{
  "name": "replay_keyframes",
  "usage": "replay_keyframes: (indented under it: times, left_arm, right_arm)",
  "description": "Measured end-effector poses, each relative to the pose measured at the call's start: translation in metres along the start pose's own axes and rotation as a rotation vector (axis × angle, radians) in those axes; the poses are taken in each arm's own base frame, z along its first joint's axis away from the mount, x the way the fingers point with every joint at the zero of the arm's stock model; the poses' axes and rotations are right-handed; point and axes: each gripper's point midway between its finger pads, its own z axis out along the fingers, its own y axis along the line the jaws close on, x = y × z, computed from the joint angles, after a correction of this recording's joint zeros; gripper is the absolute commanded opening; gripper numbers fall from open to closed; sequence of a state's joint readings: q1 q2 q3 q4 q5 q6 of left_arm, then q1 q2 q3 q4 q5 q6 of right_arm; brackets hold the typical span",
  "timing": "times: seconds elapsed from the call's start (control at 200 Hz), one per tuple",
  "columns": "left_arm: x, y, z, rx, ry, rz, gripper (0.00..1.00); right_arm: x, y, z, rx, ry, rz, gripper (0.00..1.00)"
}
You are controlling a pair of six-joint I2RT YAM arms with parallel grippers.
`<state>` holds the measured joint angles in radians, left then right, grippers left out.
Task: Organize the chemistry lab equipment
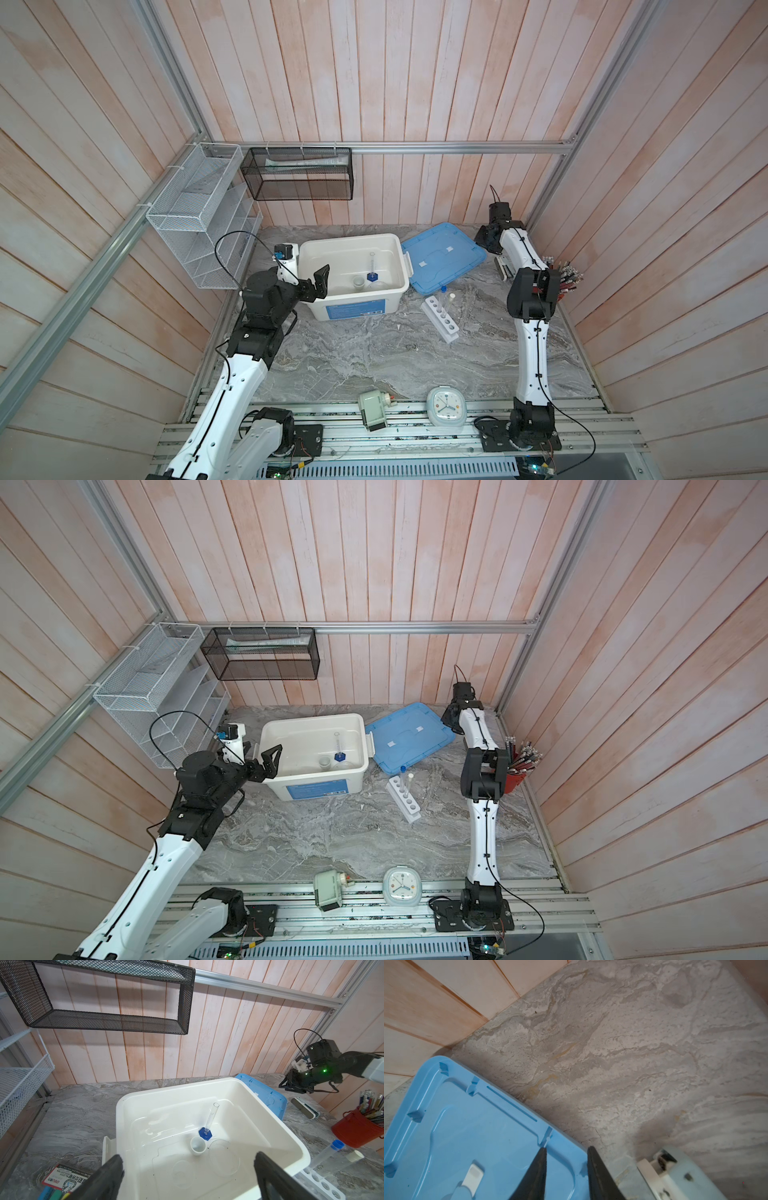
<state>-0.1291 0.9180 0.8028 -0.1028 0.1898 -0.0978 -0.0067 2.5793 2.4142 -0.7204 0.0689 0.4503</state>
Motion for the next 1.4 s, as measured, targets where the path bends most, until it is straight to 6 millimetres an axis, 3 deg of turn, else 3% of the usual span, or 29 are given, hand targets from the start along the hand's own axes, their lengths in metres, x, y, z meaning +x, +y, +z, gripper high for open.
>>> replay_keyframes:
  times: [0.385, 0.775, 1.055, 1.401]
  left_arm:
    - [0.0, 0.001, 0.005, -0.003, 0.034, 0.006, 1.0]
    - [0.005, 0.002, 0.007, -0.006, 0.071, 0.032, 1.0]
    - [0.0, 0.002, 0.008, -0.005, 0.067, 0.032, 1.0]
    - [0.0, 0.002, 0.012, -0.006, 0.078, 0.029, 1.0]
  right_arm:
    - [0.012, -0.012, 0.009, 0.001, 0.047, -0.181, 0.26]
    - [0.015, -0.013, 0.01, -0.018, 0.063, -0.378, 0.26]
    - [0.014, -0.011, 0.01, -0.039, 0.062, -0.436, 0.24]
    - [0.026, -0.013, 0.031, -0.069, 0.09, -0.451, 0.21]
